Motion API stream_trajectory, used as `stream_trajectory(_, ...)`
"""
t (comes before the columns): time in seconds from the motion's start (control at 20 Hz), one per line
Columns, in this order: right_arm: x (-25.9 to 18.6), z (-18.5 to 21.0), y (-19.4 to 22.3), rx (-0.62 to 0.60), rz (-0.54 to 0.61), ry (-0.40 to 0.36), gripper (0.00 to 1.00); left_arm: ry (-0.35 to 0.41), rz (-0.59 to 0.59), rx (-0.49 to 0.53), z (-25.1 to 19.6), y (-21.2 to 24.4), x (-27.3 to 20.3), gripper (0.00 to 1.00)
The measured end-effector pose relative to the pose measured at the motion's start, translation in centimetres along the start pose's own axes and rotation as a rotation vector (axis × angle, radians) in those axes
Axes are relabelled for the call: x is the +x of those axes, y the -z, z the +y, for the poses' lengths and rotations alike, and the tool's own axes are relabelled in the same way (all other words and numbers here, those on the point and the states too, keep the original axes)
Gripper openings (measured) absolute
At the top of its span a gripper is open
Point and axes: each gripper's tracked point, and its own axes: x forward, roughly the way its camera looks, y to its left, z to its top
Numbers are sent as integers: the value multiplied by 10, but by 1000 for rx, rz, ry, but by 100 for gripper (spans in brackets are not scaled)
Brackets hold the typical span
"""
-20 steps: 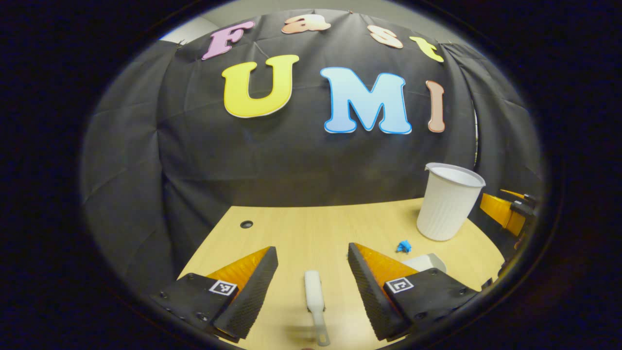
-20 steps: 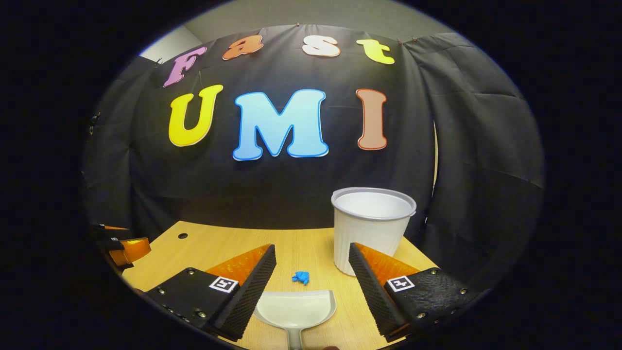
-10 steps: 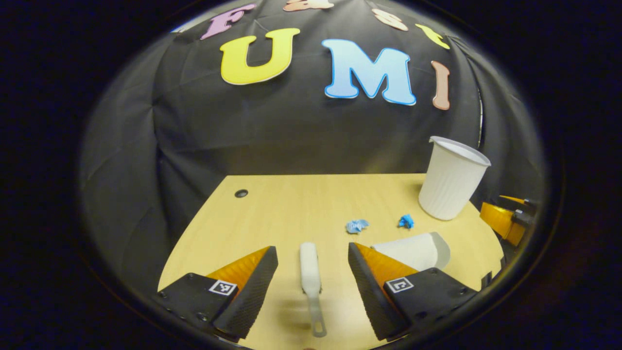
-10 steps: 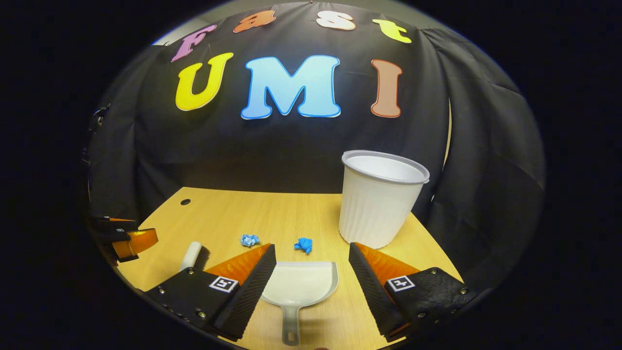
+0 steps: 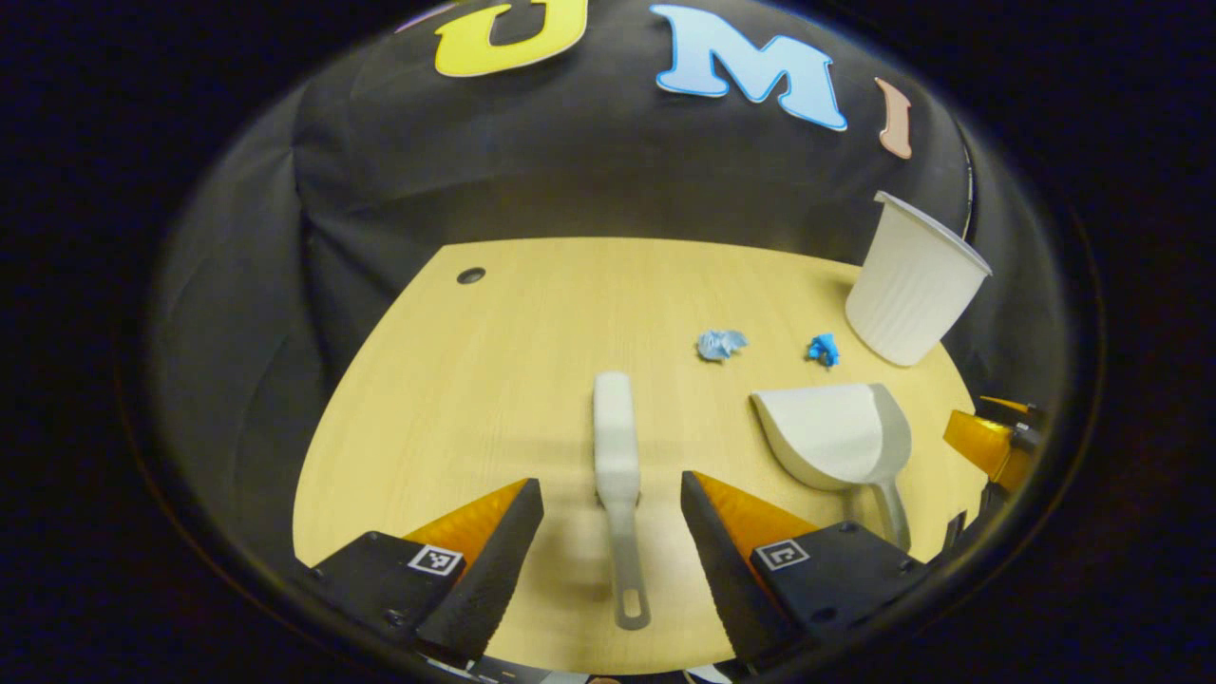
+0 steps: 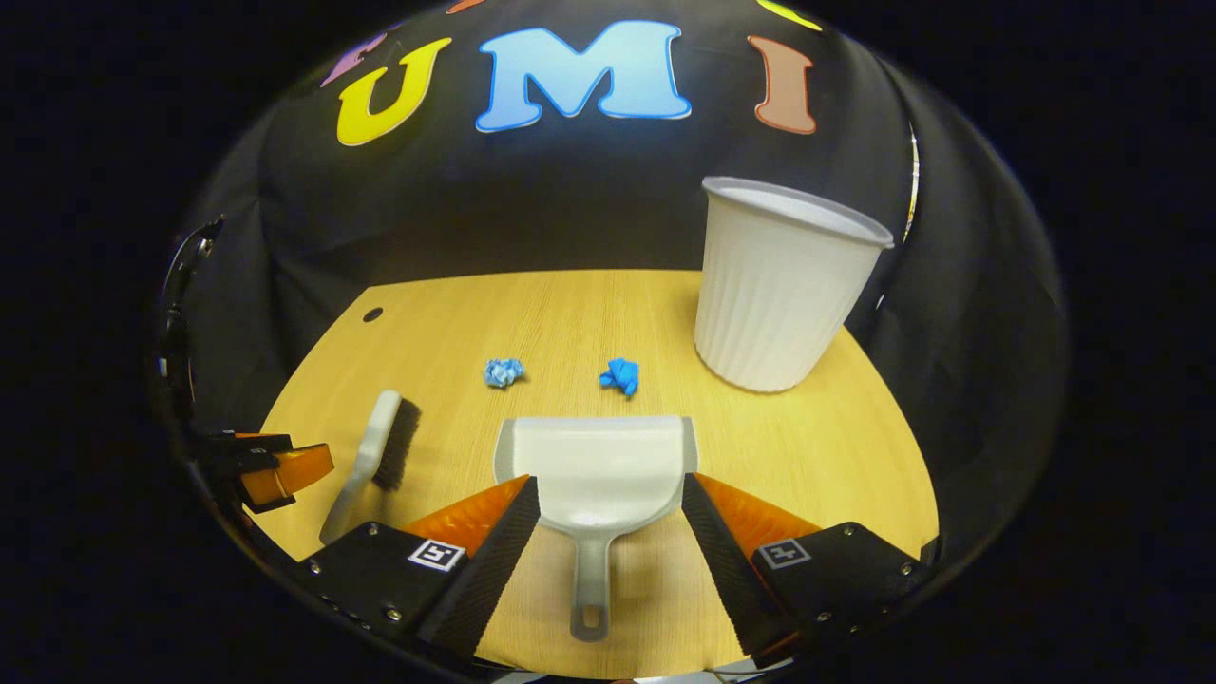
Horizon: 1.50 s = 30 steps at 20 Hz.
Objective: Pick up the small broom and dustpan from the desktop, sweep the trash into the dustpan with the broom, and then empty the trash into the garbage bin.
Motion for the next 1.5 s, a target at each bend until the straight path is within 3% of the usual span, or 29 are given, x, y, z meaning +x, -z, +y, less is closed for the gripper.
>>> stream_trajectory(0.2,9,1,27,45,101,-17,96,-11,104,-9,6,24,10,96)
stream_trajectory(0.8,31,6,63,91,266,-44,96,-17,313,-40,1,67,42,96)
stream_trajectory(1.25,51,4,80,81,354,-28,97,-9,349,5,-9,62,61,95)
stream_trajectory(1.5,57,3,83,87,391,-28,96,-17,366,37,-11,60,74,85)
